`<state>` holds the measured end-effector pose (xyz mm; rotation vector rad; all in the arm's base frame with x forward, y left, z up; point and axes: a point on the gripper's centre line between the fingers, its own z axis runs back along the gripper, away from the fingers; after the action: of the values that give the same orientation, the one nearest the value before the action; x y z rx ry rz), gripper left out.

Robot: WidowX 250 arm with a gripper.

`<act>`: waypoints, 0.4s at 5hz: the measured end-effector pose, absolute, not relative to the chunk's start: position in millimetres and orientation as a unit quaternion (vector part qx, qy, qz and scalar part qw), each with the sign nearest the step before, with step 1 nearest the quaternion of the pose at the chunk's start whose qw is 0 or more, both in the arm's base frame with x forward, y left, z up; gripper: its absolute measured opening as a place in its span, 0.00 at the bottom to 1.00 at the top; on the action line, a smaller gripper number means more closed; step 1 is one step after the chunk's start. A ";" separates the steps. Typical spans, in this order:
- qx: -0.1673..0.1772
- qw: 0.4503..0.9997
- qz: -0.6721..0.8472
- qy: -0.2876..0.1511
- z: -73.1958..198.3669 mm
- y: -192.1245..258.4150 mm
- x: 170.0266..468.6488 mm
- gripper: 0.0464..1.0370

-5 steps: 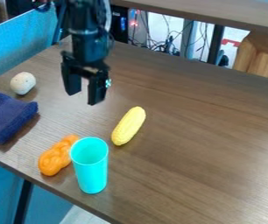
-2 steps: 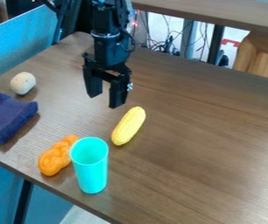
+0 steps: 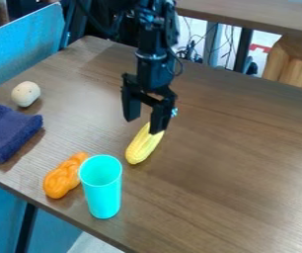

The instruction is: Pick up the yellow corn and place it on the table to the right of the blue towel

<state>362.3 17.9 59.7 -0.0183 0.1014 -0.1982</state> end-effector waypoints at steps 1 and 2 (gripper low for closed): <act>-0.010 0.994 -0.096 0.057 54.1 12.9 368.8 0.96; -0.010 0.993 -0.095 0.071 46.0 5.5 367.6 0.96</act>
<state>367.6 5.5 46.0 -0.0205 0.1430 -0.1898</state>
